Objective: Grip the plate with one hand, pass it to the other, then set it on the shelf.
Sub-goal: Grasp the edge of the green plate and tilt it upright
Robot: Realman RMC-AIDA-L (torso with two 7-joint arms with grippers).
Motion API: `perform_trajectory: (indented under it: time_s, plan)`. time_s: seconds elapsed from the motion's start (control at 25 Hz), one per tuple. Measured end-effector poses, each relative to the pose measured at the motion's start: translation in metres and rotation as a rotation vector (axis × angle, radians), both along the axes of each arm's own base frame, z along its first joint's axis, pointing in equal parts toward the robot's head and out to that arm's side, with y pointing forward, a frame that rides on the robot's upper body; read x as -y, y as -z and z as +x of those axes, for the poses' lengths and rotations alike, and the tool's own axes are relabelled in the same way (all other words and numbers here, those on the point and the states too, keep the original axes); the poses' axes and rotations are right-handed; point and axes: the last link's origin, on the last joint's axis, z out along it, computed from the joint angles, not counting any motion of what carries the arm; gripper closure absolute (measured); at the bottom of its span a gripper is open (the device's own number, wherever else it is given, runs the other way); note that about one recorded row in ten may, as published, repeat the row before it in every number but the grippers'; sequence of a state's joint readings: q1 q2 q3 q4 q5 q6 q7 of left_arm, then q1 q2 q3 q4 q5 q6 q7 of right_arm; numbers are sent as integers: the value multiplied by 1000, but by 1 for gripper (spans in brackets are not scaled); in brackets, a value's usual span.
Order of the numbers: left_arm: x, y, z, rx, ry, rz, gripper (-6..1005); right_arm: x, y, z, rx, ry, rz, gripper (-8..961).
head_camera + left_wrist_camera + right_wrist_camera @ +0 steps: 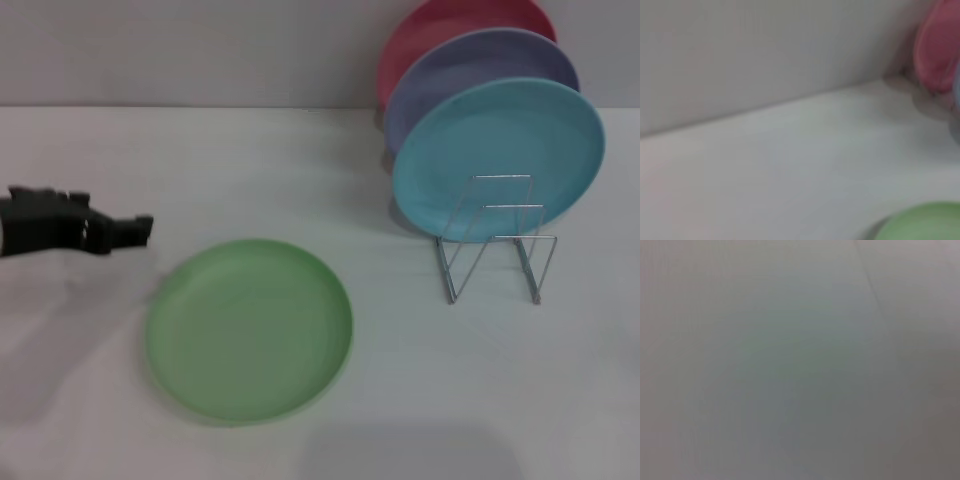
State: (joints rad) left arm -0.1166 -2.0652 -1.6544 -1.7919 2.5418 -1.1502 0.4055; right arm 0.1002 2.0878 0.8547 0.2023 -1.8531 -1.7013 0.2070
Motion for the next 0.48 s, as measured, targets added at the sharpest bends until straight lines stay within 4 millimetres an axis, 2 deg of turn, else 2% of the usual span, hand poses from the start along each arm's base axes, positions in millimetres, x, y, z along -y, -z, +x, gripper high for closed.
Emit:
perform_trajectory:
  time_s: [0.08,0.12,0.2,0.28,0.32,0.48]
  plan:
    - [0,3,-3,3,-13,-11,228,0,0,0,0,1,0,129]
    - [-1,12,-12,14,-54,-37,229,1,0,0,-1,2,0,129]
    - [-4,20,-17,20,-83,-63,231,1,0,0,-1,3,-1,129]
    - [-4,20,-17,20,-83,-63,233,2,0,1,-1,6,-1,129]
    - [-5,33,-28,20,-127,-108,234,3,0,1,-1,7,0,128]
    - [-6,38,-33,16,-146,-125,239,3,1,1,0,6,1,128]
